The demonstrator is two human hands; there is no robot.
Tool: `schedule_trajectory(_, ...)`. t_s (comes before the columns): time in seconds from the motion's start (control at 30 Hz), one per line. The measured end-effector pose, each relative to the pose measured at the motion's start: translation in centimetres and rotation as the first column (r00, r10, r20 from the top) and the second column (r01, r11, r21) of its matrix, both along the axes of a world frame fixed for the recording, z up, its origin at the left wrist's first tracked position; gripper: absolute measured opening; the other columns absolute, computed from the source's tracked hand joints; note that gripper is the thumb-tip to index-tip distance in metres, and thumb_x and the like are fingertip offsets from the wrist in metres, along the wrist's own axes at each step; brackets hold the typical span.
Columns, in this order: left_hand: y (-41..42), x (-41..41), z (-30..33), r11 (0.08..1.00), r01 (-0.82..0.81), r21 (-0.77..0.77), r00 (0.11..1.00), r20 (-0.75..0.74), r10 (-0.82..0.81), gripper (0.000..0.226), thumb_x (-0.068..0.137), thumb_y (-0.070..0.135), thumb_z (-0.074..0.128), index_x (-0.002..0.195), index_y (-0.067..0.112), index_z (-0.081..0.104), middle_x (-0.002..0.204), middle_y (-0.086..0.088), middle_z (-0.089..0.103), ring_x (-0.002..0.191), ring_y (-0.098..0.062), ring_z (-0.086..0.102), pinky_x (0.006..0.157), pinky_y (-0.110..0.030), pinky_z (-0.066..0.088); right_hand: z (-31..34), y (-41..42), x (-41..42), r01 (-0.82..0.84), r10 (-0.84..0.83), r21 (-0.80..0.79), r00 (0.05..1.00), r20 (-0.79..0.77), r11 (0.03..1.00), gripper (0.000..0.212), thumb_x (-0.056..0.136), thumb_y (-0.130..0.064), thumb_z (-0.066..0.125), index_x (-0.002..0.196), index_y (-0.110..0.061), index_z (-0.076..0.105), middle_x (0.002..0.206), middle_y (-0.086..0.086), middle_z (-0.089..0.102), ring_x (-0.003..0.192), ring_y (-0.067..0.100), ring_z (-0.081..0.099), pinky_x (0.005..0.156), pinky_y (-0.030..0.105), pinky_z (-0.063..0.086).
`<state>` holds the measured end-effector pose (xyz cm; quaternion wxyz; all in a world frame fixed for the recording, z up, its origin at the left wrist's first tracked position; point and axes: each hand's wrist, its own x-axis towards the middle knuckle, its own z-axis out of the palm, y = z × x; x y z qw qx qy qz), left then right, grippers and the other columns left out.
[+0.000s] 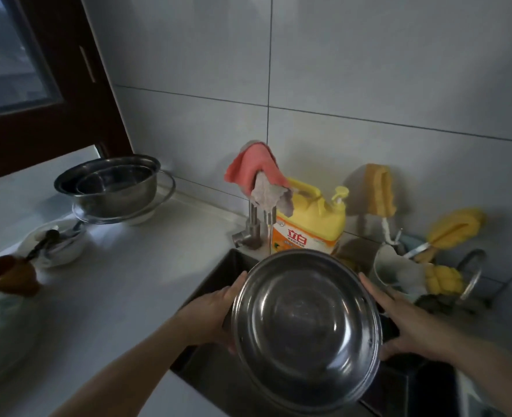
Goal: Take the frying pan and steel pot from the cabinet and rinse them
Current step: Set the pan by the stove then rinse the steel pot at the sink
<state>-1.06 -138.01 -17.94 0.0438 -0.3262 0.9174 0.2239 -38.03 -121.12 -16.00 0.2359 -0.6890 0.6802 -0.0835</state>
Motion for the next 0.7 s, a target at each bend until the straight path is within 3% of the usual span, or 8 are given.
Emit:
schedule_trajectory(0.17,-3.3,0.5,0.4,0.992,0.028,0.125,0.991,0.124,-0.043,0.142,0.055,0.053,0.084,0.139,0.050,-0.030,0.156,0.010,0.024,0.138,-0.019,0.034,0.112,-0.040,0.031,-0.9,-2.8,0.3,-0.036,0.015,0.130,0.987,0.162,0.991,0.140,0.053,-0.056,0.091,0.148,-0.054,-0.011,0.161,-0.020,0.010,0.147,-0.002,0.011,0.122,0.031,0.019)
schedule_trajectory(0.27,-5.5,1.1,1.4,0.981,0.026,0.191,0.979,0.193,-0.064,0.140,0.052,0.051,0.086,0.141,0.053,-0.023,0.153,0.008,0.032,0.134,-0.017,0.039,0.110,-0.040,0.035,-1.4,-4.4,0.5,-0.047,-0.001,0.261,0.983,0.182,0.964,0.142,0.048,-0.059,0.091,0.147,-0.055,-0.010,0.159,-0.023,0.015,0.145,-0.004,0.016,0.121,0.029,0.021)
schedule_trajectory(0.37,-7.5,1.2,3.1,0.963,0.038,0.266,0.961,0.256,-0.108,0.139,0.052,0.045,0.089,0.143,0.052,-0.016,0.145,0.008,0.043,0.129,-0.014,0.044,0.107,-0.031,0.038,-1.7,-5.7,1.1,-0.060,-0.024,0.356,0.974,0.227,0.933,0.140,0.048,-0.057,0.092,0.146,-0.058,-0.008,0.159,-0.022,0.017,0.145,-0.002,0.019,0.121,0.031,0.022)
schedule_trajectory(0.47,-9.0,1.4,4.9,0.940,0.025,0.339,0.936,0.323,-0.141,0.148,0.035,0.061,0.089,0.147,0.046,-0.006,0.138,0.009,0.050,0.125,-0.013,0.047,0.104,-0.026,0.039,-1.7,-6.5,2.2,-0.079,-0.032,0.376,0.959,0.281,0.923,0.135,0.051,-0.048,0.093,0.143,-0.060,-0.005,0.155,-0.029,0.016,0.144,-0.002,0.018,0.120,0.026,0.020)
schedule_trajectory(0.5,-9.1,1.5,5.4,0.935,0.015,0.355,0.927,0.347,-0.146,0.146,0.035,0.059,0.090,0.149,0.043,-0.001,0.133,0.013,0.051,0.122,-0.010,0.048,0.102,-0.022,0.039,-1.7,-6.7,2.6,-0.082,-0.035,0.377,0.956,0.292,0.923,0.133,0.054,-0.043,0.093,0.142,-0.060,-0.005,0.154,-0.030,0.014,0.143,-0.002,0.016,0.119,0.022,0.019)
schedule_trajectory(0.57,-9.6,1.5,6.7,0.927,0.050,0.371,0.911,0.363,-0.195,0.122,0.056,0.032,0.091,0.145,0.042,0.007,0.112,0.029,0.050,0.105,0.007,0.049,0.088,-0.003,0.036,-1.8,-6.9,3.4,-0.091,-0.033,0.359,0.945,0.325,0.929,0.131,0.056,-0.036,0.093,0.139,-0.061,-0.005,0.154,-0.031,0.003,0.144,-0.003,0.007,0.116,0.015,0.014)
schedule_trajectory(0.63,-10.3,1.4,8.4,0.940,0.075,0.332,0.898,0.388,-0.209,0.113,0.065,0.020,0.087,0.138,0.047,0.005,0.093,0.035,0.043,0.088,0.019,0.046,0.073,0.004,0.032,-2.2,-6.9,4.3,-0.093,-0.020,0.322,0.943,0.331,0.942,0.135,0.054,-0.039,0.093,0.141,-0.061,-0.008,0.154,-0.032,-0.007,0.143,-0.007,-0.002,0.115,0.013,0.010)
schedule_trajectory(0.7,-10.6,1.4,9.7,0.953,0.072,0.295,0.891,0.410,-0.194,0.116,0.064,0.027,0.089,0.141,0.047,0.005,0.097,0.032,0.044,0.097,0.011,0.049,0.084,-0.002,0.033,-3.0,-6.7,5.3,-0.069,-0.021,0.257,0.942,0.334,0.964,0.142,0.050,-0.042,0.093,0.147,-0.057,-0.011,0.156,-0.033,-0.006,0.143,-0.010,-0.003,0.111,0.006,0.008)
